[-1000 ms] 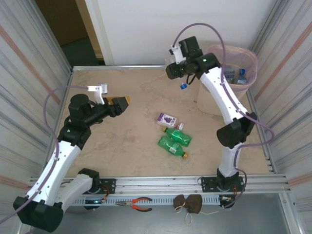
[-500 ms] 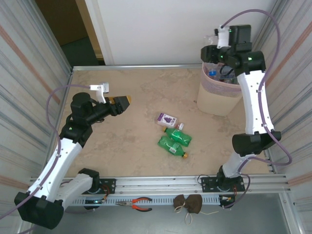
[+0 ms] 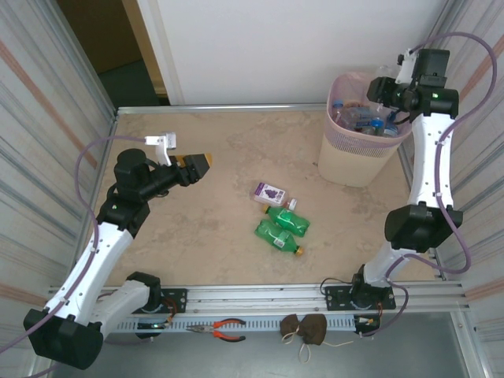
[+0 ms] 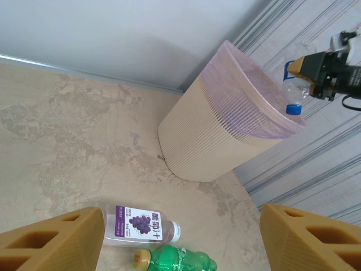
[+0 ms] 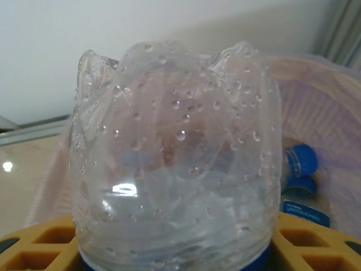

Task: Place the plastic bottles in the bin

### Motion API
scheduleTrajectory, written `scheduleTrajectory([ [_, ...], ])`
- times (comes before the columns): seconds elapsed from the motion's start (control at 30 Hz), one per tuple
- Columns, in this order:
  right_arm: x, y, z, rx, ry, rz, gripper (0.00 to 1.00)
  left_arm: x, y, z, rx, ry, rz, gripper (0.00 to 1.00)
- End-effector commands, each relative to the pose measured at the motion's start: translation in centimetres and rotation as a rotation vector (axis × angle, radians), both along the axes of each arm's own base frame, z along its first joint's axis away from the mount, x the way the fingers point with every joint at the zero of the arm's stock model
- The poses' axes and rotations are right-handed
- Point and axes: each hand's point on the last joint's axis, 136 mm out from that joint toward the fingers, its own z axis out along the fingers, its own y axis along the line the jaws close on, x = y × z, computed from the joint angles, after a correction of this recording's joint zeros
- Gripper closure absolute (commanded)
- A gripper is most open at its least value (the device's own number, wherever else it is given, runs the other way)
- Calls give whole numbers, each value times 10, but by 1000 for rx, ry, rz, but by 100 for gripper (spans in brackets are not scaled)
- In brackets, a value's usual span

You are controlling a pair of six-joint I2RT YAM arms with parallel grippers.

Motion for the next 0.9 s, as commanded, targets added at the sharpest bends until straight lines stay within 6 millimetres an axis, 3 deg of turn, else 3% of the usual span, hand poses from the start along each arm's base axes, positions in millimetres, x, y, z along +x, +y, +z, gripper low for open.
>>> scheduleTrajectory([
  [0.0,8,-7,-19,25,18,-29,44,-2,0,14,-21,-37,-10,27],
  [0.33,10,-26,-113,29,234,-117,45,-3,1,9,-13,-34,-2,27],
  [0.47,8,-28,-133,44,290,-134,43,-3,2,8,-8,-33,0,26],
  [0.63,6,-28,-122,47,272,-141,35,-2,2,8,-10,-33,2,26],
  [0.83,-2,-27,-90,34,217,-144,28,-1,1,8,-11,-31,-2,26],
  [0.87,-1,-28,-73,30,177,-145,28,0,1,7,-12,-30,-1,26],
])
